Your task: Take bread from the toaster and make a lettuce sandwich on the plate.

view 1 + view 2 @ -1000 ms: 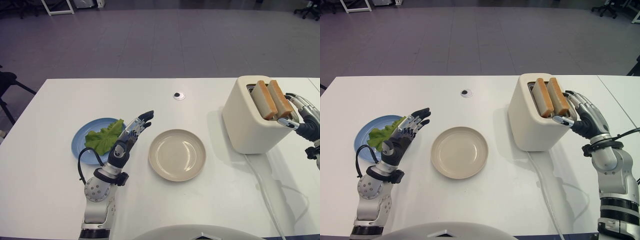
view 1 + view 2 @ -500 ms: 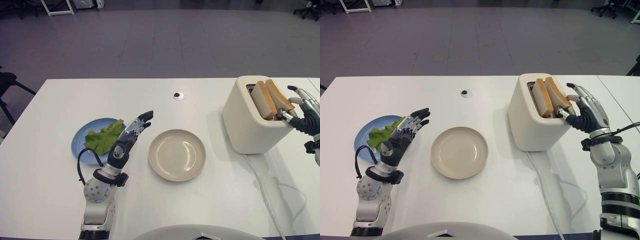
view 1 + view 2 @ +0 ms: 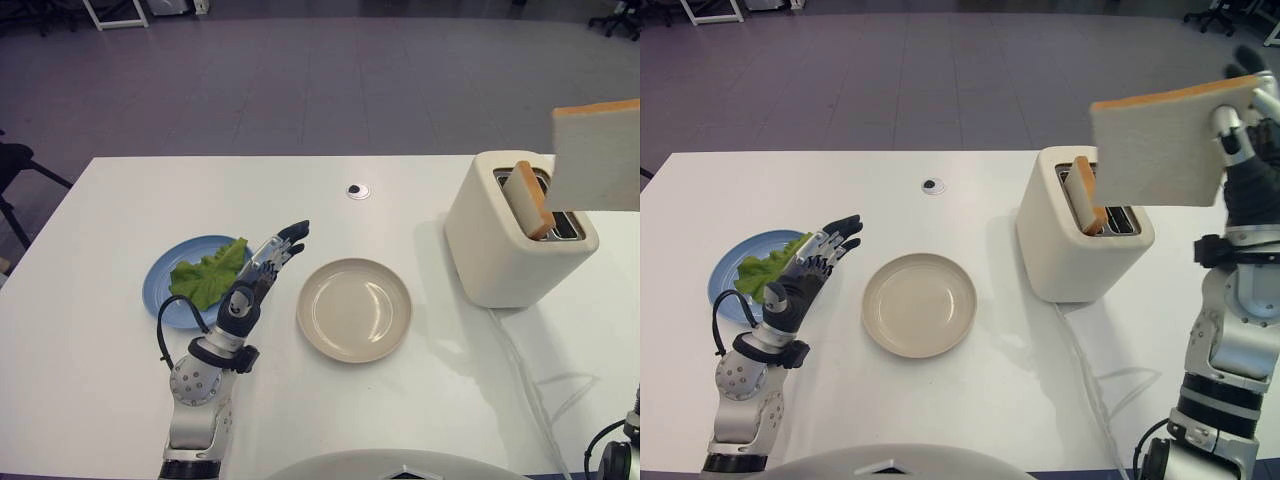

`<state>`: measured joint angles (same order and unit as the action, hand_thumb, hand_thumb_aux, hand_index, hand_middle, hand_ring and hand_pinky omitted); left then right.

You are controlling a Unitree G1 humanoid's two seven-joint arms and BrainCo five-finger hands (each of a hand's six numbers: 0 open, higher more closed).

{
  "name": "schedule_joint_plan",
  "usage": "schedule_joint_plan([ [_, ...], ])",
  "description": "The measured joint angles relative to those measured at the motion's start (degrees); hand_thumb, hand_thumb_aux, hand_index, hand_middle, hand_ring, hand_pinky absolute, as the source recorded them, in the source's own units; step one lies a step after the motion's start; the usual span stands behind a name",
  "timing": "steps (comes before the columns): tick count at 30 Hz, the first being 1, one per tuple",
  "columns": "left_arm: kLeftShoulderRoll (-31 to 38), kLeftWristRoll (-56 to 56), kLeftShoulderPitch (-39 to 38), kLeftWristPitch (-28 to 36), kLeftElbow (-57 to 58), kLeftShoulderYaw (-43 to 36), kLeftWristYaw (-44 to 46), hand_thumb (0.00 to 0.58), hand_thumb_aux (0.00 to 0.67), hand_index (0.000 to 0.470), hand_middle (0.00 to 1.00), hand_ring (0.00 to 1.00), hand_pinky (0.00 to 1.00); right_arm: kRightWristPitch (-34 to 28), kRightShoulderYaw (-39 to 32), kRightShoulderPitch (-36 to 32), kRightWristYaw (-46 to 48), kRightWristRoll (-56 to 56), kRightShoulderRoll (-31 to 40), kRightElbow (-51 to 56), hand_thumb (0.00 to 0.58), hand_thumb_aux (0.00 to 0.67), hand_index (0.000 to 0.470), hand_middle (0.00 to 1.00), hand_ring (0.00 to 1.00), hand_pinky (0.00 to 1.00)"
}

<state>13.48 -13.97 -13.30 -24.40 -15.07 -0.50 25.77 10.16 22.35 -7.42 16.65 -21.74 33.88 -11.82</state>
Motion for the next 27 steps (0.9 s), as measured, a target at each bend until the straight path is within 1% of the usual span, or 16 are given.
schedule_joint_plan([
  [3, 0.0, 0.0, 0.2, 0.0, 0.1, -0.1, 0.0, 0.0, 0.0, 0.0, 0.0, 0.0, 0.0, -4.1, -6.6, 4.4, 7.8, -5.4, -0.4, -7.8, 0.58, 0.67, 0.47, 0.0, 0.0, 0.0],
  [5, 0.0, 0.0, 0.3, 0.0, 0.3, -0.1, 0.0, 0.0, 0.0, 0.0, 0.0, 0.0, 0.0, -8.0, -12.8, 6.7, 11.5, -6.6, -0.7, -11.7, 0.58, 0.67, 0.47, 0.0, 0.0, 0.0],
  [7, 0.1, 0.0, 0.6, 0.0, 0.4, -0.1, 0.0, 0.0, 0.0, 0.0, 0.0, 0.0, 0.0, -11.3, -17.9, 7.4, 13.1, -6.1, -1.2, -13.6, 0.58, 0.67, 0.47, 0.0, 0.0, 0.0],
  [9, 0.1, 0.0, 0.9, 0.0, 0.7, -0.2, 0.0, 0.0, 0.0, 0.0, 0.0, 0.0, 0.0, -14.5, -24.1, 7.5, 14.3, -2.4, -1.3, -15.1, 0.58, 0.67, 0.47, 0.0, 0.0, 0.0],
  [10, 0.0, 0.0, 1.3, 0.0, 1.1, -0.4, 0.0, 0.0, 0.0, 0.0, 0.0, 0.0, 0.0, -16.3, -28.3, 7.7, 15.2, 0.2, -1.4, -15.2, 0.58, 0.67, 0.47, 0.0, 0.0, 0.0],
  [13, 0.0, 0.0, 1.9, 0.0, 1.6, -0.6, 0.0, 0.0, 0.0, 0.0, 0.0, 0.0, 0.0, -17.1, -34.0, 7.9, 15.8, 6.9, -1.5, -13.8, 0.58, 0.67, 0.47, 0.0, 0.0, 0.0],
  [15, -0.1, 0.0, 2.3, 0.0, 1.9, -0.9, 0.0, 0.0, 0.0, 0.0, 0.0, 0.0, 0.0, -16.8, -37.6, 7.5, 15.0, 12.9, -2.4, -9.4, 0.58, 0.67, 0.47, 0.0, 0.0, 0.0],
  [17, -0.1, 0.0, 2.4, 0.0, 2.2, -1.1, 0.0, 0.0, 0.0, 0.0, 0.0, 0.0, 0.0, -15.3, -39.0, 6.7, 14.0, 16.5, -4.0, -6.1, 0.58, 0.67, 0.47, 0.0, 0.0, 0.0],
  [19, -0.1, 0.0, 2.4, -0.1, 2.2, -1.1, 0.0, 0.0, 0.0, 0.0, 0.0, 0.0, 0.0, -12.4, -40.7, 4.5, 12.3, 20.4, -6.5, -1.5, 0.58, 0.67, 0.47, 0.0, 0.0, 0.0],
  [21, -0.1, 0.0, 2.4, -0.1, 2.3, -1.1, 0.0, 0.0, 0.0, 0.0, 0.0, 0.0, 0.0, -10.9, -41.6, 2.8, 11.7, 22.3, -8.9, 2.5, 0.58, 0.67, 0.47, 0.0, 0.0, 0.0],
  [23, -0.1, 0.0, 2.4, -0.1, 2.3, -1.1, 0.0, 0.0, 0.0, 0.0, 0.0, 0.0, 0.0, -10.7, -41.7, 1.6, 11.9, 22.1, -10.7, 4.6, 0.58, 0.67, 0.47, 0.0, 0.0, 0.0],
  [25, -0.1, -0.1, 2.4, -0.1, 2.3, -1.1, 0.0, 0.0, 0.0, 0.0, 0.0, 0.0, 0.0, -11.8, -40.6, 0.8, 12.8, 19.9, -11.9, 5.0, 0.58, 0.67, 0.47, 0.0, 0.0, 0.0],
  [27, -0.1, -0.1, 2.4, -0.1, 2.3, -1.1, 0.1, 0.0, 0.0, 0.0, 0.0, 0.0, 0.0, -14.6, -38.3, 0.2, 14.7, 16.2, -12.7, 5.0, 0.58, 0.67, 0.47, 0.0, 0.0, 0.0],
])
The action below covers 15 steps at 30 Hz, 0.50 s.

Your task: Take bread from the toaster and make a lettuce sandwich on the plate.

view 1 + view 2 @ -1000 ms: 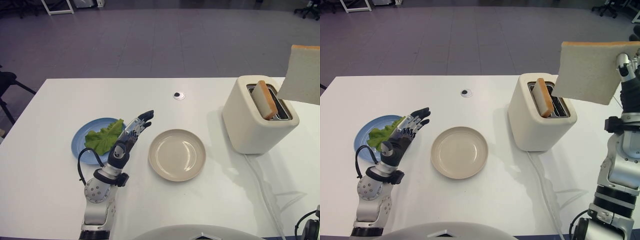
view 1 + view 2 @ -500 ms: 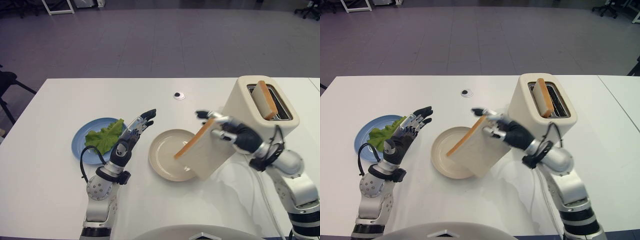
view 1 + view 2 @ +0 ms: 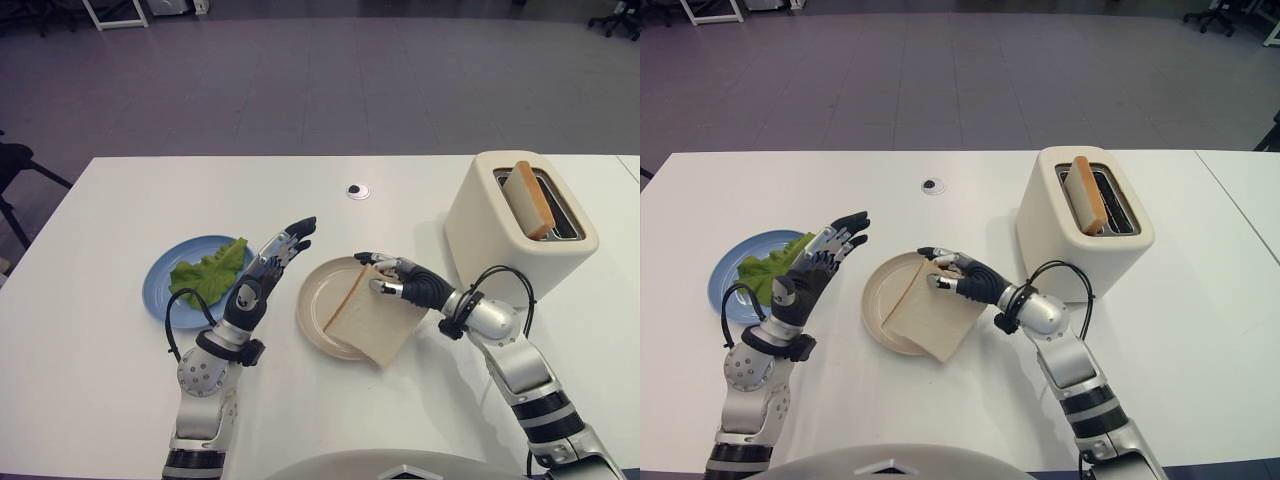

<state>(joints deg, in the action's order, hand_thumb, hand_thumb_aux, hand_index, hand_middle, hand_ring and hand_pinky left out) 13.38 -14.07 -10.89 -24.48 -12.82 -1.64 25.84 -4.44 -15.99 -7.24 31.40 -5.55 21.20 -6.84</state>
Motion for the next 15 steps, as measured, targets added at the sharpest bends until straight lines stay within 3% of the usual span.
schedule_joint_plan([
  [9, 0.0, 0.0, -0.1, 0.0, -0.1, 0.0, 0.1, 0.0, 0.0, 0.0, 0.0, 0.0, 0.0, -11.6, 4.4, -2.3, 3.0, -9.9, -3.4, -0.6, 0.58, 0.67, 0.47, 0.0, 0.0, 0.0],
  [15, 0.0, 0.0, -0.1, 0.0, -0.1, 0.0, 0.3, 0.0, 0.0, 0.0, 0.0, 0.0, 0.0, -8.7, 3.9, -4.3, -1.9, -4.4, -5.5, 2.8, 0.58, 0.67, 0.47, 0.0, 0.0, 0.0],
])
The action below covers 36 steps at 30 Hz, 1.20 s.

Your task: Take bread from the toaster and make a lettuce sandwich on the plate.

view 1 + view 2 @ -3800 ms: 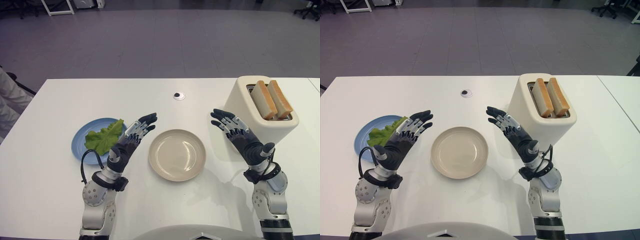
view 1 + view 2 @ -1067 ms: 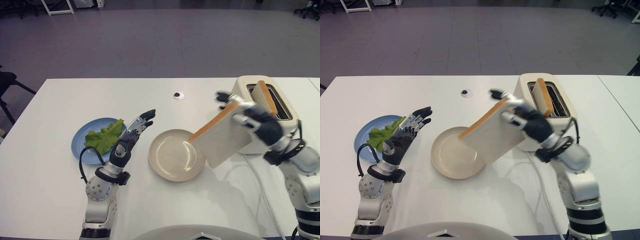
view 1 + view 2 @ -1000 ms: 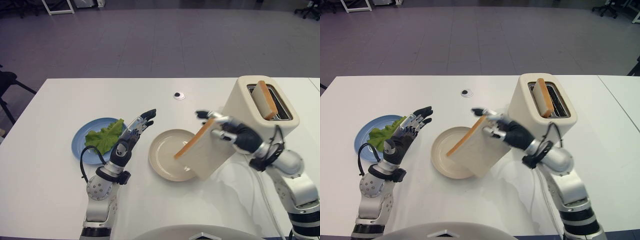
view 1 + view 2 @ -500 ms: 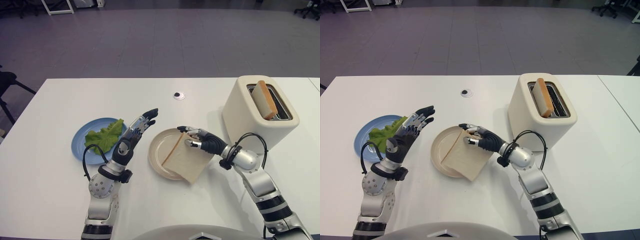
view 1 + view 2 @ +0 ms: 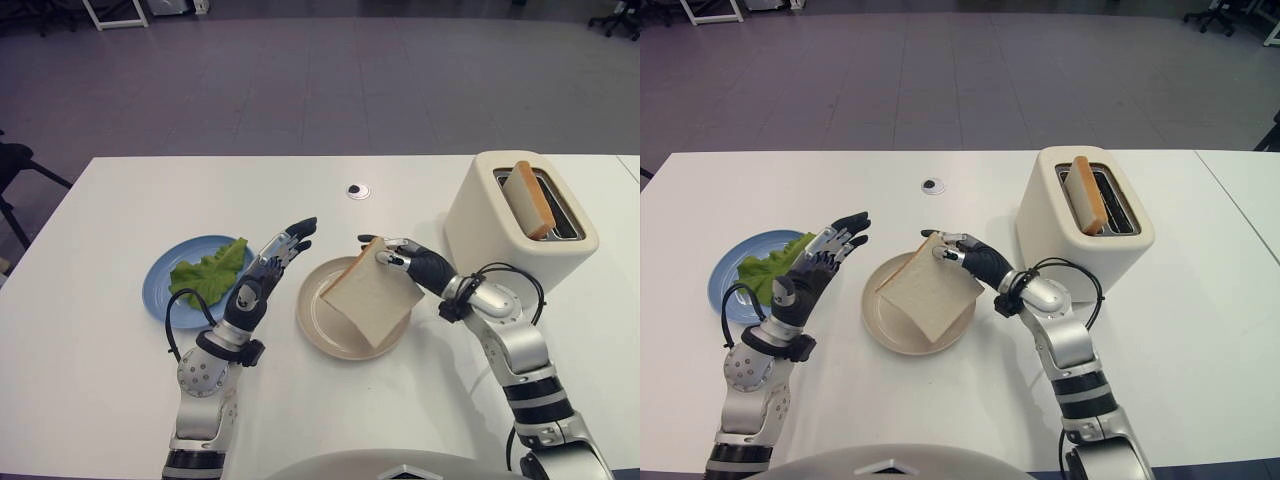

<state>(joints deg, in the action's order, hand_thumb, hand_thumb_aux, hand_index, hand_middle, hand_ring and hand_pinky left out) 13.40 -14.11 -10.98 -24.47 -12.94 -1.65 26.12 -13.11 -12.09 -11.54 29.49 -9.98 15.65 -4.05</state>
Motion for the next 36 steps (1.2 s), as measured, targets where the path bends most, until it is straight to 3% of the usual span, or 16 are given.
schedule_joint_plan([
  [5, 0.0, 0.0, 0.0, 0.0, -0.1, 0.0, 0.1, 0.0, 0.0, 0.0, 0.0, 0.0, 0.0, 7.3, -4.4, 0.0, -1.4, 8.5, 0.6, 1.2, 0.58, 0.67, 0.47, 0.0, 0.0, 0.0],
  [6, 0.0, 0.0, 0.0, 0.1, -0.1, 0.0, 0.1, 0.0, 0.0, 0.0, 0.0, 0.0, 0.0, 8.8, -5.7, 0.5, -1.3, 10.2, 1.0, 1.5, 0.577, 0.62, 0.435, 0.0, 0.0, 0.0],
  [7, 0.0, 0.0, 0.0, 0.1, -0.2, -0.1, 0.1, 0.0, 0.0, 0.0, 0.0, 0.0, 0.0, 9.7, -6.6, 1.0, -1.0, 11.2, 1.2, 1.8, 0.545, 0.504, 0.354, 0.0, 0.0, 0.0],
  [8, 0.0, 0.0, 0.0, 0.1, -0.2, -0.1, 0.1, 0.0, 0.0, 0.0, 0.0, 0.0, 0.0, 10.4, -6.9, 1.2, -1.0, 11.7, 1.2, 1.9, 0.519, 0.452, 0.317, 0.0, 0.0, 0.0],
  [9, 0.0, 0.0, 0.0, 0.1, -0.2, -0.1, 0.1, 0.0, 0.0, 0.0, 0.0, 0.0, 0.0, 11.2, -7.4, 1.3, -1.0, 12.8, 1.3, 2.1, 0.452, 0.355, 0.249, 0.0, 0.0, 0.0],
  [10, 0.0, 0.0, 0.0, 0.1, -0.3, -0.1, 0.2, 0.0, 0.0, 0.0, 0.0, 0.0, 0.0, 11.9, -7.8, 1.3, -1.1, 13.6, 1.3, 2.6, 0.0, 0.0, 0.0, 0.0, 0.0, 0.0],
  [22, 0.0, -0.7, 0.0, 0.9, -1.4, 0.3, 0.3, 0.0, 0.0, 0.0, 0.0, 0.0, 0.0, 16.6, -6.9, 1.3, -3.6, 18.0, 1.5, 4.1, 0.0, 0.0, 0.0, 0.0, 0.0, 0.0],
  [25, 1.3, -0.4, -0.1, 2.0, -5.0, 3.7, -1.4, 0.0, 0.0, 0.0, 0.0, 0.0, 0.0, 19.5, -5.6, 1.3, -3.6, 17.7, 2.2, 1.3, 0.0, 0.0, 0.0, 0.0, 0.0, 0.0],
  [30, 12.7, 19.5, 0.8, 4.2, -4.7, 11.9, -5.9, 0.0, 0.0, 0.0, 0.0, 0.0, 0.0, 26.9, -2.7, 5.0, -3.1, 15.5, 4.2, -6.6, 0.0, 0.0, 0.0, 0.0, 0.0, 0.0],
  [34, 26.1, 45.0, -0.9, 3.5, 6.6, 14.0, -13.4, 0.0, 0.0, 0.0, 0.0, 0.0, 0.0, 29.3, 0.8, 8.4, -3.1, 14.7, 6.8, -10.3, 0.0, 0.0, 0.0, 0.0, 0.0, 0.0],
  [36, 28.6, 51.8, -1.7, 3.7, 11.7, 13.2, -17.9, 0.0, 0.0, 0.0, 0.0, 0.0, 0.0, 29.6, 1.7, 9.1, -3.1, 14.3, 7.2, -10.5, 0.0, 0.0, 0.0, 0.0, 0.0, 0.0],
])
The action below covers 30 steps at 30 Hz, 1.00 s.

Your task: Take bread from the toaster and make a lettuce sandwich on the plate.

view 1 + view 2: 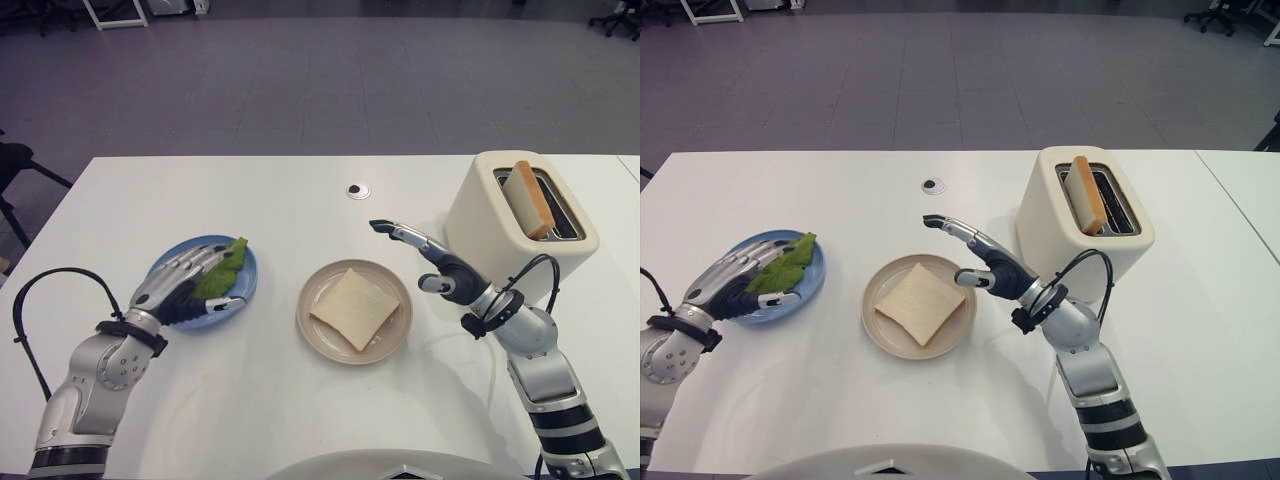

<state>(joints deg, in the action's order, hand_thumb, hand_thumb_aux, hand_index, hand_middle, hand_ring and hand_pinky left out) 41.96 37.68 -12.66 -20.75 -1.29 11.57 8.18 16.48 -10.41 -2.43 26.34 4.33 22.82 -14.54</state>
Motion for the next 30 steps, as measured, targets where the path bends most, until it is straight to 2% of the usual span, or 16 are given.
schedule_joint_plan([
  [2, 2.5, 7.7, 1.4, 0.8, 5.4, -3.1, -5.0, 0.0, 0.0, 0.0, 0.0, 0.0, 0.0, 0.5, 0.2, 1.0, -0.2, 0.0, 0.0, 0.1, 0.0, 0.0, 0.0, 0.0, 0.0, 0.0],
  [5, 4.3, 13.0, 3.5, 2.4, 10.2, -5.5, -10.2, 0.0, 0.0, 0.0, 0.0, 0.0, 0.0, 1.2, 0.1, 1.5, -0.7, 0.3, -0.2, 1.2, 0.0, 0.0, 0.0, 0.0, 0.0, 0.0],
  [9, 5.7, 14.1, 5.0, 5.2, 12.1, -6.1, -13.9, 0.0, 0.0, 0.0, 0.0, 0.0, 0.0, 2.1, -0.4, 1.6, -1.0, 0.8, -0.4, 1.7, 0.0, 0.0, 0.0, 0.0, 0.0, 0.0],
  [16, 5.8, 13.9, 5.7, 6.8, 11.9, -7.2, -15.4, 0.0, 0.0, 0.0, 0.0, 0.0, 0.0, 2.4, -0.6, 1.6, -1.0, 1.0, -0.4, 2.3, 0.0, 0.0, 0.0, 0.0, 0.0, 0.0],
  [17, 5.9, 13.9, 5.7, 7.1, 11.9, -7.6, -15.4, 0.194, 0.123, 0.087, 0.0, 0.0, 0.0, 2.4, -0.7, 1.6, -1.0, 1.0, -0.4, 2.3, 0.0, 0.0, 0.0, 0.0, 0.0, 0.0],
  [18, 6.0, 14.0, 5.7, 7.5, 11.9, -8.3, -15.4, 0.328, 0.229, 0.16, 0.0, 0.0, 0.0, 2.5, -0.7, 1.6, -1.0, 1.0, -0.4, 2.3, 0.0, 0.0, 0.0, 0.0, 0.0, 0.0],
  [19, 6.0, 14.1, 5.8, 7.7, 12.0, -9.0, -15.4, 0.443, 0.344, 0.241, 0.0, 0.0, 0.0, 2.5, -0.8, 1.6, -1.0, 1.0, -0.4, 2.3, 0.0, 0.0, 0.0, 0.0, 0.0, 0.0],
  [20, 6.1, 14.2, 6.0, 8.1, 12.1, -9.5, -15.2, 0.519, 0.452, 0.317, 0.0, 0.0, 0.0, 2.5, -0.8, 1.6, -1.0, 1.0, -0.4, 2.3, 0.0, 0.0, 0.0, 0.0, 0.0, 0.0],
  [23, 6.2, 14.5, 6.9, 8.8, 13.2, -11.6, -14.9, 0.572, 0.591, 0.415, 0.0, 0.0, 0.0, 2.5, -0.9, 1.6, -1.0, 1.0, -0.5, 2.4, 0.0, 0.0, 0.0, 0.0, 0.0, 0.0],
  [24, 6.2, 14.5, 7.1, 9.0, 13.7, -12.3, -14.7, 0.576, 0.617, 0.433, 0.0, 0.0, 0.0, 2.5, -0.9, 1.6, -1.0, 1.0, -0.5, 2.4, 0.0, 0.0, 0.0, 0.0, 0.0, 0.0],
  [25, 6.2, 14.5, 7.3, 9.2, 14.1, -12.9, -14.6, 0.573, 0.596, 0.418, 0.0, 0.0, 0.0, 2.5, -0.9, 1.6, -1.0, 1.0, -0.5, 2.5, 0.0, 0.0, 0.0, 0.0, 0.0, 0.0],
  [26, 6.2, 14.5, 7.6, 9.4, 14.6, -13.4, -14.6, 0.56, 0.547, 0.383, 0.0, 0.0, 0.0, 2.6, -0.9, 1.6, -1.0, 1.0, -0.5, 2.7, 0.0, 0.0, 0.0, 0.0, 0.0, 0.0],
  [28, 6.3, 14.5, 8.6, 9.5, 15.4, -14.1, -14.7, 0.567, 0.57, 0.4, 0.0, 0.0, 0.0, 2.8, -1.0, 1.5, -1.0, 1.0, -0.7, 3.1, 0.0, 0.0, 0.0, 0.0, 0.0, 0.0],
  [30, 6.3, 14.4, 9.3, 9.4, 16.1, -14.9, -15.1, 0.578, 0.633, 0.444, 0.0, 0.0, 0.0, 2.9, -1.0, 1.4, -1.0, 1.0, -0.7, 3.4, 0.0, 0.0, 0.0, 0.0, 0.0, 0.0],
])
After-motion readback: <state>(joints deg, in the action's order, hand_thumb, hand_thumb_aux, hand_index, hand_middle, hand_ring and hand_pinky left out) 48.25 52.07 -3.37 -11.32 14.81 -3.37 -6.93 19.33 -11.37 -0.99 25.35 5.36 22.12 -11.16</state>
